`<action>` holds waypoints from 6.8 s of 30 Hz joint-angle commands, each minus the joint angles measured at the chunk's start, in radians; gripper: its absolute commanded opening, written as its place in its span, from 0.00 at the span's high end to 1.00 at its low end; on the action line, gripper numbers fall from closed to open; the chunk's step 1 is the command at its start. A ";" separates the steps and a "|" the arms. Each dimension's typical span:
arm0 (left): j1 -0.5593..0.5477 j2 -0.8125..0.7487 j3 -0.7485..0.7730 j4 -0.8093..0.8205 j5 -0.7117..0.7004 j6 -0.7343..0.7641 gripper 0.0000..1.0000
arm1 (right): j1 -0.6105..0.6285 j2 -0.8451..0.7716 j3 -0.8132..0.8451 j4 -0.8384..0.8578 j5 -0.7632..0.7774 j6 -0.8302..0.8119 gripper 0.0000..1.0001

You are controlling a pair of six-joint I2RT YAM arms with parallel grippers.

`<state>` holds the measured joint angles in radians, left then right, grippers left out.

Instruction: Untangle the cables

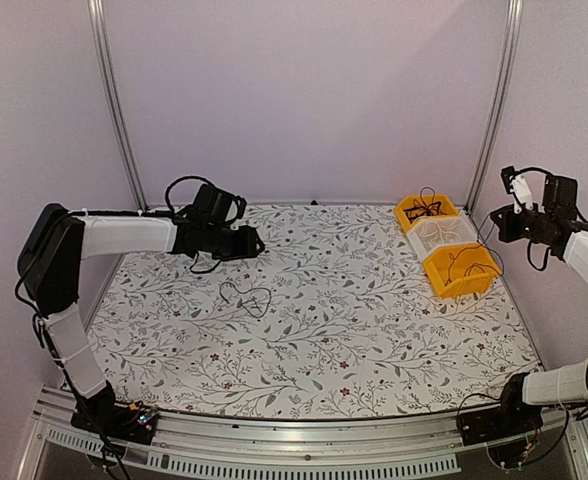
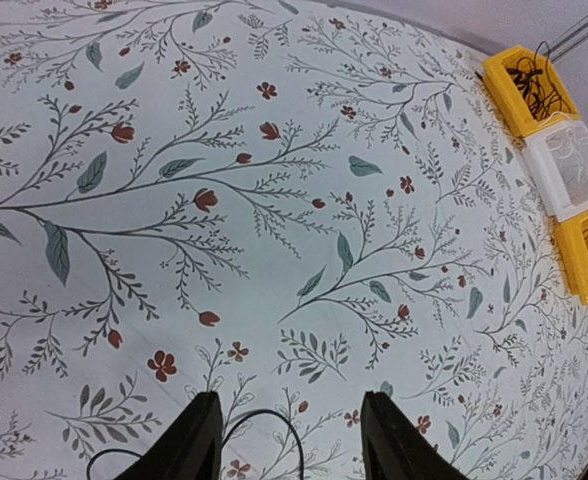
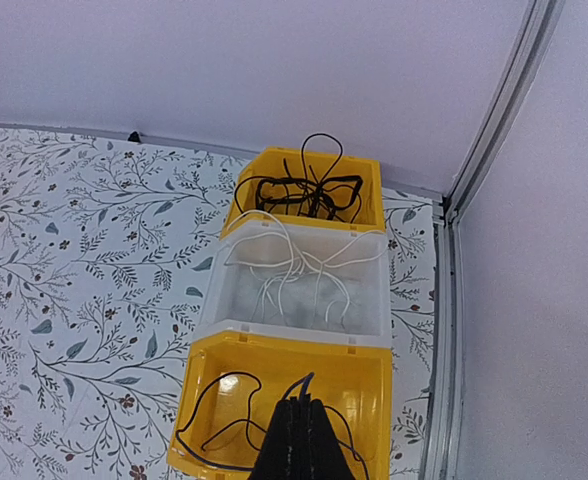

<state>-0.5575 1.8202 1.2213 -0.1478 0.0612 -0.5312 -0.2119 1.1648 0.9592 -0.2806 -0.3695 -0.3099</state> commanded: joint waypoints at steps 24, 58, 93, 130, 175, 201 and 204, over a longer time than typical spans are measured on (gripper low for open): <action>0.011 -0.084 -0.118 0.035 -0.043 -0.044 0.49 | 0.092 0.286 0.114 0.029 -0.247 -0.045 1.00; 0.011 -0.116 -0.189 0.064 -0.042 -0.057 0.49 | 0.034 0.422 0.010 0.016 0.218 -0.252 1.00; 0.061 -0.265 -0.317 -0.073 -0.083 -0.041 0.50 | 0.121 0.434 0.344 -0.338 0.156 -0.222 0.64; 0.061 -0.304 -0.219 0.224 0.496 0.024 1.00 | 0.695 0.491 0.598 -0.255 -0.219 -0.158 0.47; -0.064 -0.323 0.092 0.165 0.624 0.014 1.00 | 0.859 0.862 0.761 -0.091 -0.306 -0.048 1.00; -0.055 -0.353 -0.050 0.068 0.199 0.077 0.52 | 0.483 0.482 0.493 -0.247 -0.173 -0.152 1.00; -0.055 -0.303 -0.023 0.081 0.229 0.081 0.52 | 0.438 0.446 0.497 -0.296 -0.164 -0.178 1.00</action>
<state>-0.6140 1.4689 1.1736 -0.1112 0.2474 -0.4461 0.2729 1.6810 1.4628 -0.4938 -0.5510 -0.4381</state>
